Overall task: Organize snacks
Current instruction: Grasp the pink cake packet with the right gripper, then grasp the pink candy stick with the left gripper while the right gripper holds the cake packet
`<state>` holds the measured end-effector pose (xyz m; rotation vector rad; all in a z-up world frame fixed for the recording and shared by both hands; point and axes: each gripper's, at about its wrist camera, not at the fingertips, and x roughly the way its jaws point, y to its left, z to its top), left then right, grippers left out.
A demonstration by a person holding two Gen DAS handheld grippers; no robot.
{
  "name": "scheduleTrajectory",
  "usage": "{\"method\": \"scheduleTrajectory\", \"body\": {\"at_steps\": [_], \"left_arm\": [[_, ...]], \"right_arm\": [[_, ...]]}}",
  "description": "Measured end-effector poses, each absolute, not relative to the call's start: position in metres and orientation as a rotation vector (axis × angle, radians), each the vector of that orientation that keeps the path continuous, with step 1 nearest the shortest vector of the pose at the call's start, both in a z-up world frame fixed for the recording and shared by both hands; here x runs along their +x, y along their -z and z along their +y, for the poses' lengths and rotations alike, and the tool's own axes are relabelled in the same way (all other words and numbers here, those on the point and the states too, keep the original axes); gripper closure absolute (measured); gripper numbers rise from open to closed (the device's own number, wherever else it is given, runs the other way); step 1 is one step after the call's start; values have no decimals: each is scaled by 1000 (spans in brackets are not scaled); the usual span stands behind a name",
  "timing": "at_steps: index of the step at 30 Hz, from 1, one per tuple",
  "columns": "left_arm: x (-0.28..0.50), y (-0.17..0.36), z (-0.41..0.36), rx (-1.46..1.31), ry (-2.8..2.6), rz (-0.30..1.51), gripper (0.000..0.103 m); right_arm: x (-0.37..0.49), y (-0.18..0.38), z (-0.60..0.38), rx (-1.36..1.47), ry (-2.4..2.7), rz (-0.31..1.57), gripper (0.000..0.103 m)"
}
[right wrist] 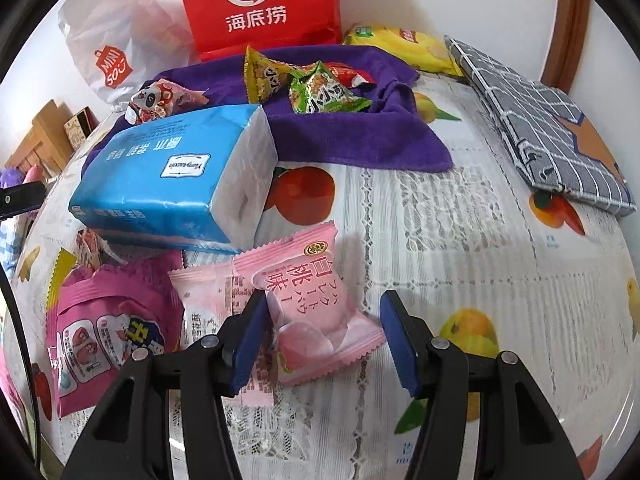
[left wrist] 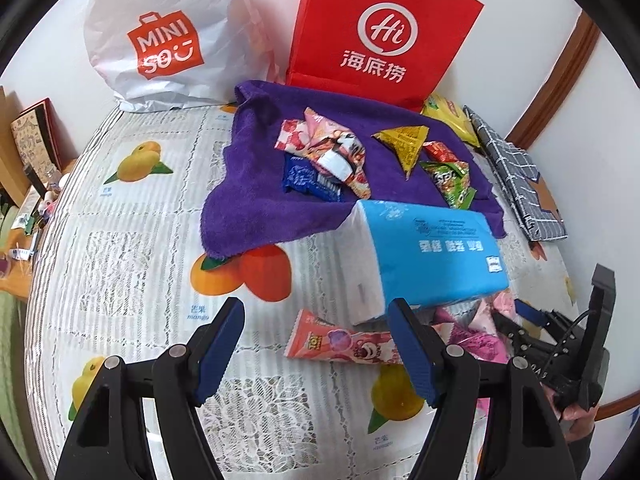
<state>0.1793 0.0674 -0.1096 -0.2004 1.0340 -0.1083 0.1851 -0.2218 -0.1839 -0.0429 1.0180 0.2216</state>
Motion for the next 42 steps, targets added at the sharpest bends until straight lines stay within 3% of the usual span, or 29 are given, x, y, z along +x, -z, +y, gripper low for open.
{"method": "scheduleTrajectory", "body": {"at_steps": [11, 16, 20, 42], "left_arm": [[177, 113, 66, -198, 93, 1047, 31], [174, 114, 68, -198, 86, 1052, 31], [173, 118, 68, -211, 78, 1062, 31], [192, 150, 36, -275, 132, 1141, 31]], "right_arm": [[189, 178, -223, -53, -270, 984, 42], [195, 183, -217, -39, -287, 998, 49], [194, 185, -217, -41, -282, 1001, 64], [181, 176, -258, 4, -228, 965, 67]]}}
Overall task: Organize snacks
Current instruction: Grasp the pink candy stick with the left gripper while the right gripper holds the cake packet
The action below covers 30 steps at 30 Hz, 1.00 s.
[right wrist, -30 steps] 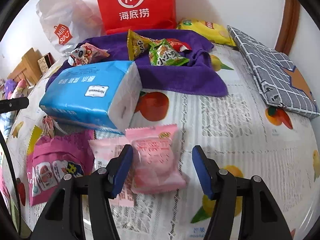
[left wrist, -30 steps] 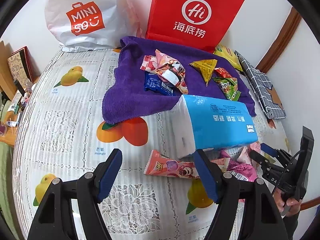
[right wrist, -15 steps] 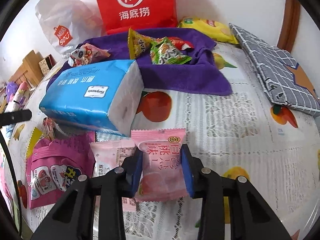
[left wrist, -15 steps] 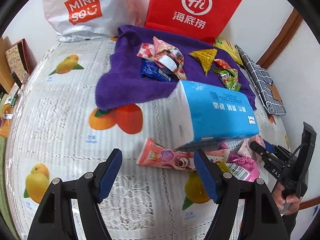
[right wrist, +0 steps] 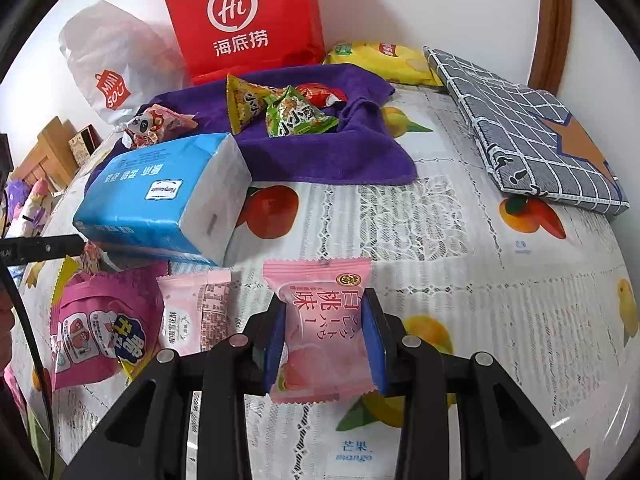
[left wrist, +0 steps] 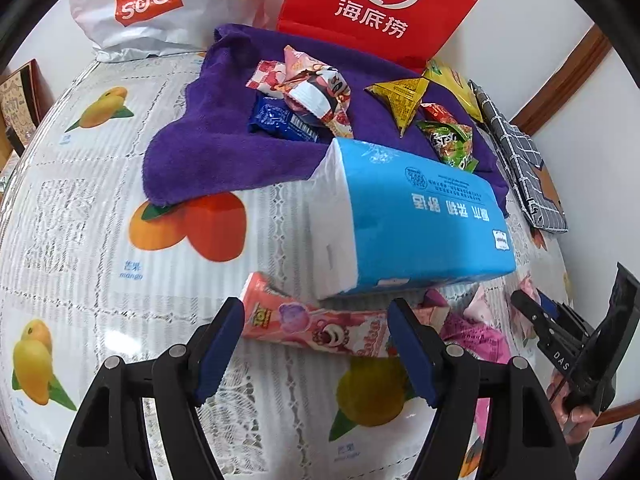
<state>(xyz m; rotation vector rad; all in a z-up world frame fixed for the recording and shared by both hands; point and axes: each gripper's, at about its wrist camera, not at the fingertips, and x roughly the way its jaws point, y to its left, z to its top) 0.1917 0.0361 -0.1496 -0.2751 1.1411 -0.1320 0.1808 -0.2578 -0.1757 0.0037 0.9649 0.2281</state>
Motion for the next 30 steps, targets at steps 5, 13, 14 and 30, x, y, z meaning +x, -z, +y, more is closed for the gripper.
{"method": "scheduleTrajectory", "body": {"at_steps": [5, 13, 14, 30], "left_arm": [[199, 157, 27, -238, 116, 1164, 31], [196, 162, 31, -214, 105, 1195, 30], [197, 162, 32, -226, 105, 1193, 31], [190, 167, 30, -156, 66, 1214, 31]], "right_arm": [[183, 179, -258, 9, -232, 969, 67], [183, 181, -255, 6, -242, 968, 67], [183, 181, -255, 5, -243, 969, 67], [179, 180, -258, 1, -235, 968, 67]]}}
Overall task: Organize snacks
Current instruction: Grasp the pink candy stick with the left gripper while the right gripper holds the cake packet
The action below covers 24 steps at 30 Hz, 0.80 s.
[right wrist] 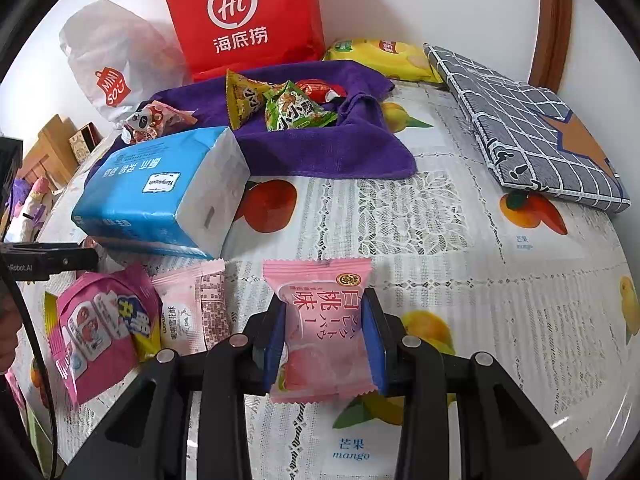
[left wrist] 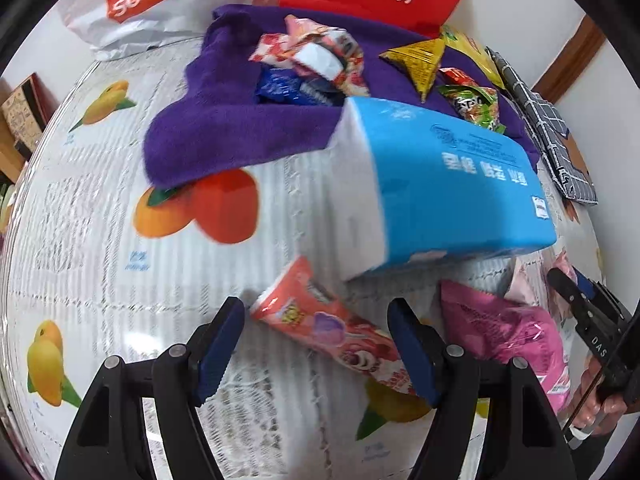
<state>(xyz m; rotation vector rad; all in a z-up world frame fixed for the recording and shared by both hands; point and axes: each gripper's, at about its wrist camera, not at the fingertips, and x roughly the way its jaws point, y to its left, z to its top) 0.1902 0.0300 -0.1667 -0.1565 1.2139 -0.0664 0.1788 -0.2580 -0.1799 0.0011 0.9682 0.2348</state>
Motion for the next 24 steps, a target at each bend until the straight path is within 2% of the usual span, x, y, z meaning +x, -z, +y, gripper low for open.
{"method": "scheduleTrajectory", "body": {"at_steps": [10, 11, 13, 15, 22, 24], "left_arm": [[177, 166, 28, -153, 90, 1209, 32], [176, 165, 27, -151, 93, 1201, 35], [175, 164, 26, -154, 99, 1186, 47], [175, 163, 25, -169, 134, 1176, 70], [172, 159, 22, -193, 159, 1197, 69], [170, 158, 21, -188, 153, 1211, 55]], "right_arm": [[179, 174, -250, -8, -249, 953, 67], [178, 174, -250, -10, -249, 952, 67], [176, 172, -249, -13, -250, 949, 67], [174, 171, -251, -15, -245, 946, 67], [170, 166, -256, -9, -231, 936, 67], [168, 164, -256, -10, -234, 931, 67]]}}
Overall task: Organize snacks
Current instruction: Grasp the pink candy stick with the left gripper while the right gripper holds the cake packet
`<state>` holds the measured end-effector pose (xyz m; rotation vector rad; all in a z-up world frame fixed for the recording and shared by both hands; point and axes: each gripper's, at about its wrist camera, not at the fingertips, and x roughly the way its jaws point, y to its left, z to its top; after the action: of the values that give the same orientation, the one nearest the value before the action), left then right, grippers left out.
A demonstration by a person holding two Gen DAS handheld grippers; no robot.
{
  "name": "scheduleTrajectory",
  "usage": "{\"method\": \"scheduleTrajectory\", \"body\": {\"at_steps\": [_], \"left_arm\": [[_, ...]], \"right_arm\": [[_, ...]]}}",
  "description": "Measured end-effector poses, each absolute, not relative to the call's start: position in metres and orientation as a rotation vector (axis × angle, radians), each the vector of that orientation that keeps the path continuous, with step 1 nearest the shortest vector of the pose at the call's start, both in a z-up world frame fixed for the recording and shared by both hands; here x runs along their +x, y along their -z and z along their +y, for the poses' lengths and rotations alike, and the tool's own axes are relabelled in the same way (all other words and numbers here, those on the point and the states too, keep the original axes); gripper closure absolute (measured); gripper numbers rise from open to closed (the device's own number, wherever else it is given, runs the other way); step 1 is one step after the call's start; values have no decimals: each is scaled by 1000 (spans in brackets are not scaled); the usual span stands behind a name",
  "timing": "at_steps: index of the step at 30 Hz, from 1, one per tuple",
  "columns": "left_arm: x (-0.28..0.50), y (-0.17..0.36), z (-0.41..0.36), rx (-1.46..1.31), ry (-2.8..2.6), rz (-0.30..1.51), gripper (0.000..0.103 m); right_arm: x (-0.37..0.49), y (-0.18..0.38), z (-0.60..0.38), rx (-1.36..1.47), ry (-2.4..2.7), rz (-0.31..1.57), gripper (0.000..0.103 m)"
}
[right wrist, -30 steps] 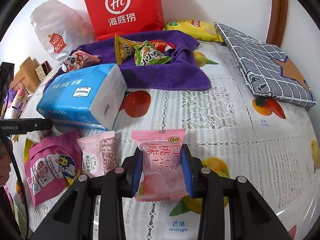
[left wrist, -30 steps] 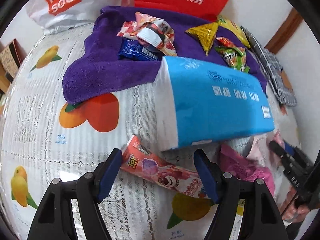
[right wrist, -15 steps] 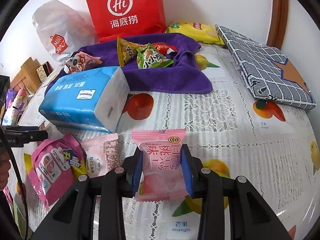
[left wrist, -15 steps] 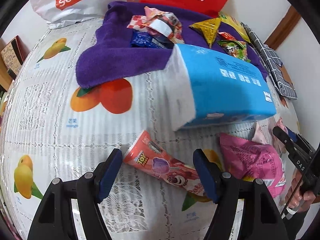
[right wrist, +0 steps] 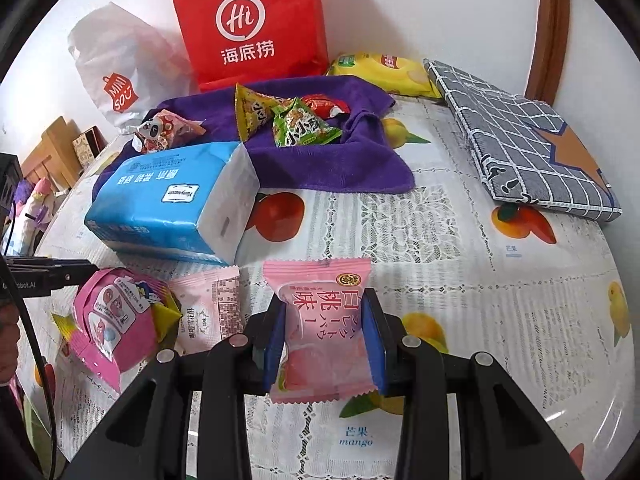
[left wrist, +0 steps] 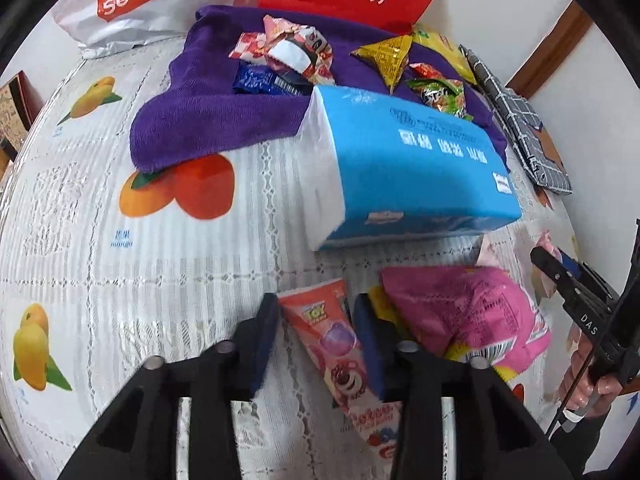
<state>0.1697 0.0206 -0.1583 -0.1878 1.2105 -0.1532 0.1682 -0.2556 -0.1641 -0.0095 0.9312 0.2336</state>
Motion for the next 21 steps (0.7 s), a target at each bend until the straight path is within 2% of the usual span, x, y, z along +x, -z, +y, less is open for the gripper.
{"method": "scheduleTrajectory", "body": {"at_steps": [3, 14, 16, 19, 21], "left_arm": [[161, 155, 19, -182, 155, 1188, 44], [137, 159, -1, -137, 148, 1202, 45], [136, 161, -5, -127, 137, 1200, 49], [136, 162, -8, -113, 120, 1189, 61], [135, 162, -8, -100, 105, 1184, 75]], "right_arm": [[165, 162, -254, -14, -240, 923, 67], [143, 151, -259, -5, -251, 879, 67], [140, 148, -261, -2, -249, 874, 67], [133, 144, -264, -3, -240, 861, 67], [129, 141, -266, -4, -235, 854, 67]]}}
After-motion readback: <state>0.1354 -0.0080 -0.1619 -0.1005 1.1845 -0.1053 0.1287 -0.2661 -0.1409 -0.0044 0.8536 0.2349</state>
